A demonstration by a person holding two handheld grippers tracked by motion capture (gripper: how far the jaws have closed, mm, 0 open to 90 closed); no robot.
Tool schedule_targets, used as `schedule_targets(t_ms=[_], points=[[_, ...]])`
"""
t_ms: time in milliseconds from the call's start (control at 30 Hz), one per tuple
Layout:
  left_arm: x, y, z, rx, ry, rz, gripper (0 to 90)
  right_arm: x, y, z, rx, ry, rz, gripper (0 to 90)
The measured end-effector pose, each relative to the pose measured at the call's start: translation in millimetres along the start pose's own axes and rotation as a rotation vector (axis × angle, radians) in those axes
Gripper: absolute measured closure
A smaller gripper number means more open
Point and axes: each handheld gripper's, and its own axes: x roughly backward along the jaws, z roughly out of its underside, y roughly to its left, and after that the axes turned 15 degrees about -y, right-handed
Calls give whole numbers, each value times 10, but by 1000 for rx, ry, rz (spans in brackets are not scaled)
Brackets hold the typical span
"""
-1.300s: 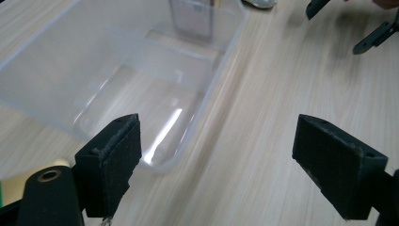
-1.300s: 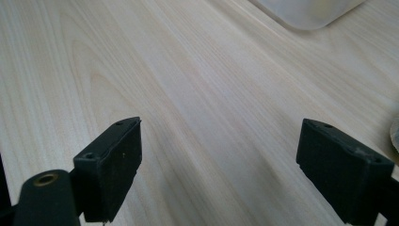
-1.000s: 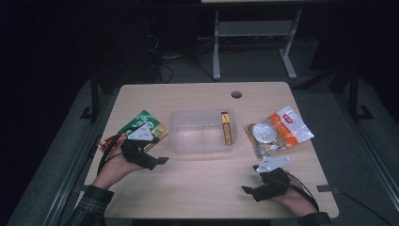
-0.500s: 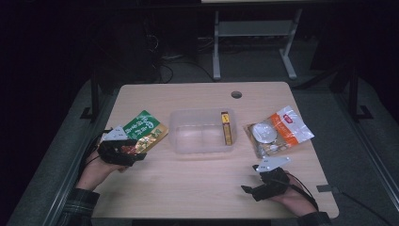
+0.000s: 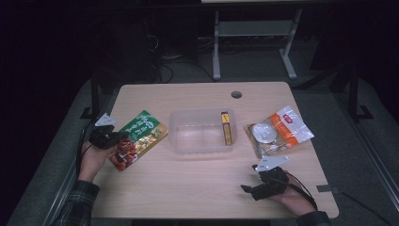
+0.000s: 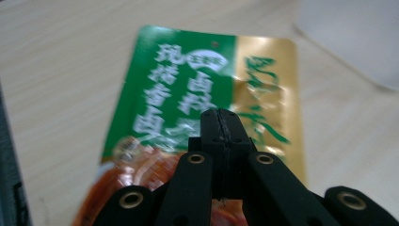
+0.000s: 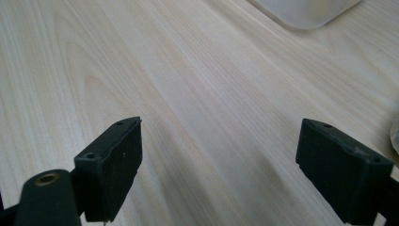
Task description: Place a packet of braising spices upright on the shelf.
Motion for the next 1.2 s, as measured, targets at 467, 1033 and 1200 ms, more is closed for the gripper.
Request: schedule_targets(t_ms=[467,1033,1200], points=[[-676,483,-67,56,64,-136,898,-40,-31,14,-8,13,-8,149],[-849,653,111,119,81,-163,899,-34,-36,26,-15,19,-5,149],[-848,611,95,109,96,-141,900,-31,-30,28,-12,19,-4,149]])
